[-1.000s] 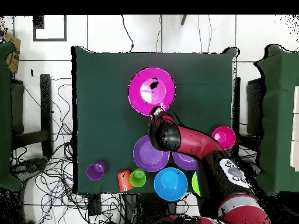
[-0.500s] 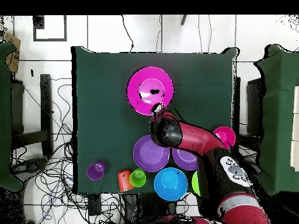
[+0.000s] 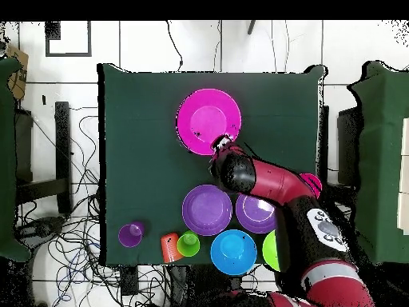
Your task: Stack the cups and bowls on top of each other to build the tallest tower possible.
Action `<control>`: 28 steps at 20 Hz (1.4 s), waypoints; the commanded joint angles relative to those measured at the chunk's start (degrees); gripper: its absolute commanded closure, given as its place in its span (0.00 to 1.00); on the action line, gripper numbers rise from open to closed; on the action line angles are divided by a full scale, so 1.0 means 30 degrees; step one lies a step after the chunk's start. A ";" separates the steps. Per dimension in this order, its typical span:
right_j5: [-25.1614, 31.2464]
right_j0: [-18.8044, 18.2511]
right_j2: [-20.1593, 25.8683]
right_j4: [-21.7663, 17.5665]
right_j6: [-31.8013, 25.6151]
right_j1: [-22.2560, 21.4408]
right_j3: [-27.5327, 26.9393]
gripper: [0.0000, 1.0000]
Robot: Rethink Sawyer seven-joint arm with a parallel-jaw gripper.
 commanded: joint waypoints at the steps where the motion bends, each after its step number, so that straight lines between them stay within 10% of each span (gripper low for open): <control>1: 0.3172 0.0091 0.0463 0.0042 0.0238 0.2011 -0.1512 1.00; 28: 0.6654 0.2523 -0.0568 0.2093 0.1855 0.0962 -0.2739 1.00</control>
